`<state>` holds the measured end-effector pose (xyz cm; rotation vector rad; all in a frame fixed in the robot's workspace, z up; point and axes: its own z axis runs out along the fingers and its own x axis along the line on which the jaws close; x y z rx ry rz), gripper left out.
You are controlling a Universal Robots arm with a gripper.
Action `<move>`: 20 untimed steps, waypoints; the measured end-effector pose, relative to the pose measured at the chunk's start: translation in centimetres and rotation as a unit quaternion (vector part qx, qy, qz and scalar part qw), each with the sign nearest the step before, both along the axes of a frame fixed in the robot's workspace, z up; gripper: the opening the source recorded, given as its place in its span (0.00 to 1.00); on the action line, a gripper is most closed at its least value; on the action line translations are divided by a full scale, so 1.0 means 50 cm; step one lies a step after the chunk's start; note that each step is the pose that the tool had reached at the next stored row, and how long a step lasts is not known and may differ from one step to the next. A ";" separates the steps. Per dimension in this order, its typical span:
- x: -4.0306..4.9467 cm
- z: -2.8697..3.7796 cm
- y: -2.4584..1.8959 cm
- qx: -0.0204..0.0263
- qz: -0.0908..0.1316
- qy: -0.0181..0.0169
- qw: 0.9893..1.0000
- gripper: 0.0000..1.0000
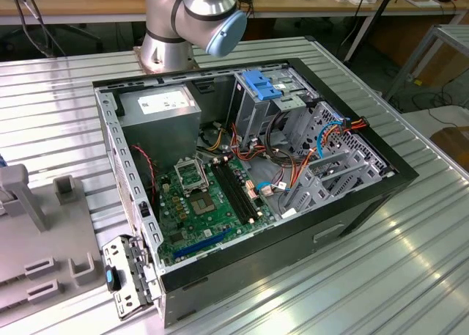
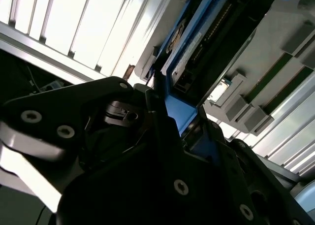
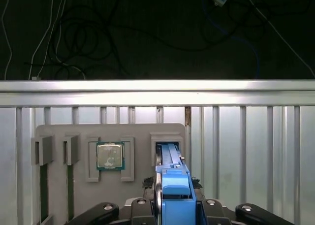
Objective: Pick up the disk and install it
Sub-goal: 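Pick up the disk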
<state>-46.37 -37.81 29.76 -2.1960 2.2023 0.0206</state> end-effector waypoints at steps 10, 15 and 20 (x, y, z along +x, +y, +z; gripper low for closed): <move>0.000 0.000 -0.0007 0.000 0.000 0.000 1.000 0.37; 0.000 0.000 -0.0011 0.000 0.000 0.000 1.000 0.37; 0.000 0.005 -0.0011 0.000 0.000 0.000 1.000 0.37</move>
